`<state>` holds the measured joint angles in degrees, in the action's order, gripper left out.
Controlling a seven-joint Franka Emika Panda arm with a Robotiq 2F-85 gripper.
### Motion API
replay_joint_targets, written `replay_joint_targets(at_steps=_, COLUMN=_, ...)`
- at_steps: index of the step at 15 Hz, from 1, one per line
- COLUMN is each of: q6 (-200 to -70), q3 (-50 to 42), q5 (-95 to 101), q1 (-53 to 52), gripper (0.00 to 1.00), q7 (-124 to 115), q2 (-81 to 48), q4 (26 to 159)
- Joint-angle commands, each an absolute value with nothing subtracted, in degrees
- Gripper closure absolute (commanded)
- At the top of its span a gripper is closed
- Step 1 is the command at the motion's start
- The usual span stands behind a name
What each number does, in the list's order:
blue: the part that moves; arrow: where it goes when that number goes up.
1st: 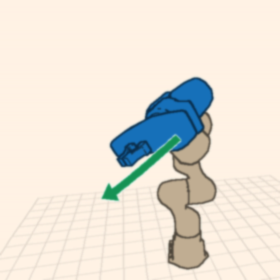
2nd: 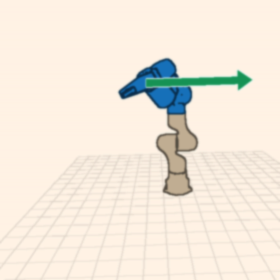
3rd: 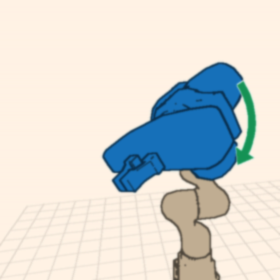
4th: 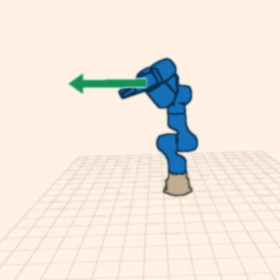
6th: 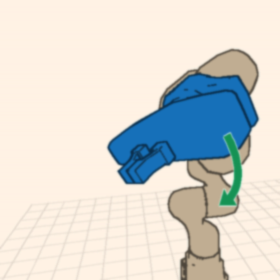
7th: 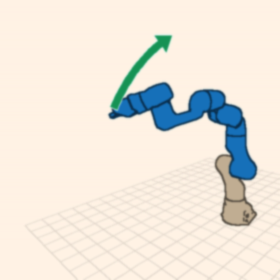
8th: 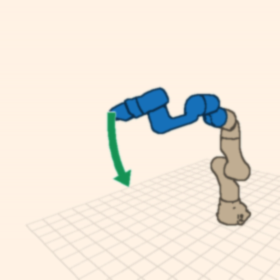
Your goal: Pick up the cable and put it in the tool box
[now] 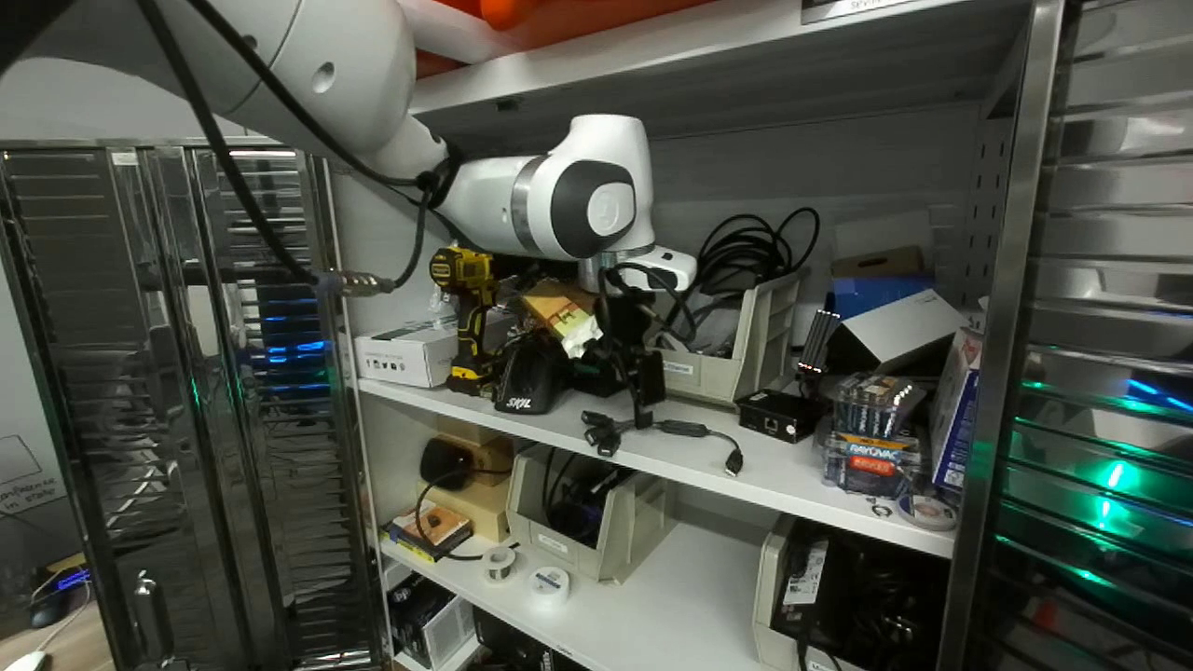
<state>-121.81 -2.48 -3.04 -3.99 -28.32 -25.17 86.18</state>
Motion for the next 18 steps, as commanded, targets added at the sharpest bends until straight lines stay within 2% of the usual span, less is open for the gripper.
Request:
replay_joint_targets(at_steps=1, q6=-118.9, q3=-3.8, q5=-0.7, q1=-4.7, gripper=0.00, q7=-30.4, q2=-27.9, q4=80.3)
replay_joint_targets(at_steps=11, q6=-112.1, q3=-4.0, q5=-0.3, q1=-4.7, gripper=0.00, q7=-29.7, q2=-32.5, q4=74.3)
replay_joint_targets(at_steps=12, q6=-111.7, q3=-4.1, q5=0.0, q1=-4.8, gripper=0.11, q7=-29.8, q2=-32.8, q4=74.0)
replay_joint_targets(at_steps=13, q6=-111.4, q3=-4.1, q5=0.1, q1=-4.8, gripper=0.27, q7=-30.0, q2=-33.1, q4=73.7)
replay_joint_targets(at_steps=18, q6=-109.0, q3=-4.2, q5=2.0, q1=-5.2, gripper=0.66, q7=-30.0, q2=-33.5, q4=72.3)
